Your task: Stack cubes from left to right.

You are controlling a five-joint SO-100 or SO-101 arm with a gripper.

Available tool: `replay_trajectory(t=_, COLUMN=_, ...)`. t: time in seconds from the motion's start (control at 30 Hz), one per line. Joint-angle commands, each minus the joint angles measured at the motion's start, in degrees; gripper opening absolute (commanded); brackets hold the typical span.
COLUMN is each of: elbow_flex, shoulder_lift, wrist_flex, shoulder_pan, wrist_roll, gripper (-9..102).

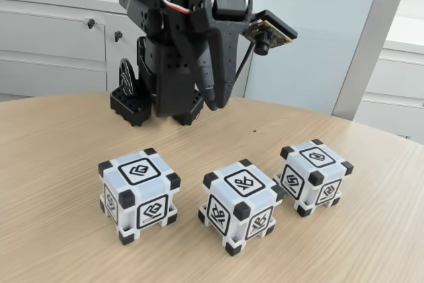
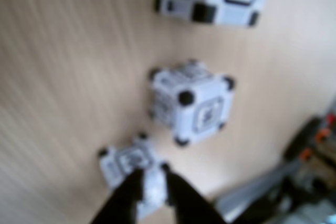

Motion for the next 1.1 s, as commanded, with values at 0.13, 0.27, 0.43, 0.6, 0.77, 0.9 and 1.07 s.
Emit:
replay_trajectory(t=0.13, elbow_flex=0.2, shoulder_lift=0.4, wrist_flex=1.3, shoulder_pan=0.3, wrist_roll=-5.4, gripper=0)
replay_trajectory(t=0.27, elbow_flex=0.2, shoulder_lift=0.4, wrist_flex=1.3, shoulder_pan=0.3, wrist_roll=-5.4, gripper=0)
replay_trajectory(t=0.43, elbow_flex=0.2, shoulder_lift=0.4, wrist_flex=1.3, shoulder_pan=0.3, wrist_roll=-5.4, gripper=0)
replay_trajectory(t=0.6, elbow_flex=0.2, shoulder_lift=-0.2, wrist_flex=1.1, shoulder_pan=0.3, wrist_roll=-5.6, gripper=0)
replay_trajectory(t=0.77, elbow_flex=-0.5, shoulder_lift=-1.4, wrist_flex=0.9, shoulder_pan=0.2, wrist_roll=-5.6, gripper=0)
replay_trajectory(t=0.9, elbow_flex=-3.3, shoulder_lift=-5.3, wrist_flex=0.4, shoulder_pan=0.2, wrist_roll=-5.4, gripper=0)
replay_trajectory(t=1.07, elbow_flex=-11.4, shoulder_lift=-12.5, wrist_flex=0.4, shoulder_pan=0.2, wrist_roll=-5.5, gripper=0)
